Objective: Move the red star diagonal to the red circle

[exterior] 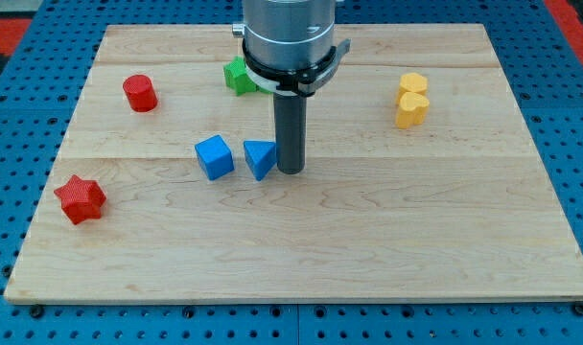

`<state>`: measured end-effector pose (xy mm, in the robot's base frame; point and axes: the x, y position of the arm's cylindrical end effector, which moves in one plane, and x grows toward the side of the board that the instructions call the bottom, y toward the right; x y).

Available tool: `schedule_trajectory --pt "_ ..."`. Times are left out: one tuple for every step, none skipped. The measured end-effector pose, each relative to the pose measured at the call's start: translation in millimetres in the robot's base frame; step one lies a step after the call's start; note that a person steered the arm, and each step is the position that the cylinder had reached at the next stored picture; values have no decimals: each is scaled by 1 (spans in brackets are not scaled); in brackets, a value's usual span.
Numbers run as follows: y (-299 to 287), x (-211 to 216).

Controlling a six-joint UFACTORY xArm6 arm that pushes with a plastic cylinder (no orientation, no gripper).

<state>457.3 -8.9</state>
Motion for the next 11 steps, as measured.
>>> schedule_trajectory --pt "-48 0" --pt "-61 6" --pt "-11 45" --pt "-29 98" --pt "-99 127" --pt "-165 121" --pt "-219 91" --pt "-250 53" --pt "-249 54" --pt "-267 57" --pt "-269 13"
